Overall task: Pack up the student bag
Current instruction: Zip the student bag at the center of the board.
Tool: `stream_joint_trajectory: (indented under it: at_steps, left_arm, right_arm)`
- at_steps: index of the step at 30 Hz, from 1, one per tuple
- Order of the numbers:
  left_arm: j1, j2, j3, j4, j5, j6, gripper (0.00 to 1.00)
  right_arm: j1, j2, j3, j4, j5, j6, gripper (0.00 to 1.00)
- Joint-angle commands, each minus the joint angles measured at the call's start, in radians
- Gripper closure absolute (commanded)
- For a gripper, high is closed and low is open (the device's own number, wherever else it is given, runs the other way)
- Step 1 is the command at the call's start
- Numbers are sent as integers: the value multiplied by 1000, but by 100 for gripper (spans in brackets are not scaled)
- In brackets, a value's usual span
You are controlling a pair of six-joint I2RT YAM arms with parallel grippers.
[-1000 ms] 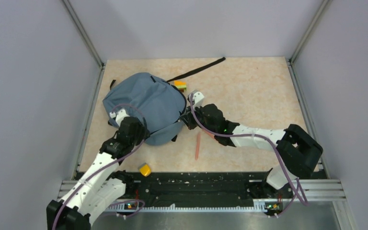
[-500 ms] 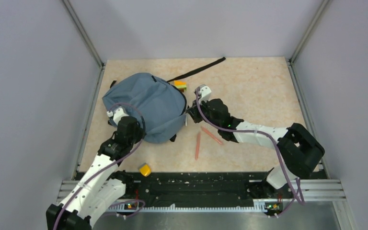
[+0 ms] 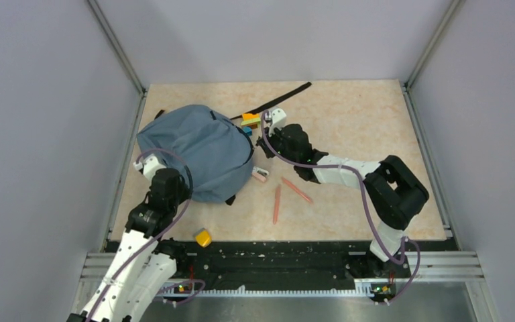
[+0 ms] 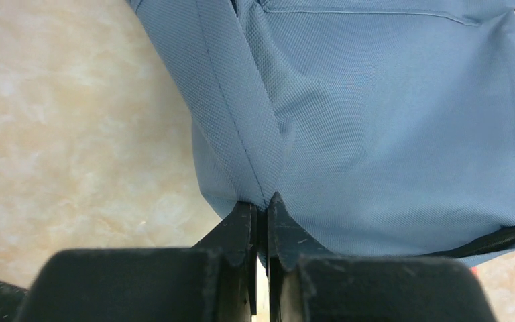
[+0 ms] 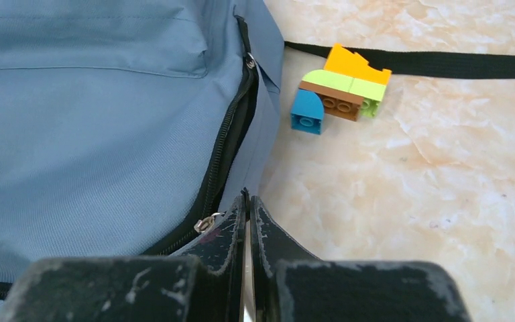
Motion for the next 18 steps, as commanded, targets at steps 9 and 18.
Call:
stream_joint_trajectory:
  at_steps: [9, 18]
  left_arm:
    - [14, 53, 275, 26, 19, 359, 41]
    - [-239, 238, 249, 377, 336, 420, 28]
  right_arm:
    - [-28, -88, -35, 116, -227, 7, 100]
    - [-28, -119, -63, 97, -231, 17, 100]
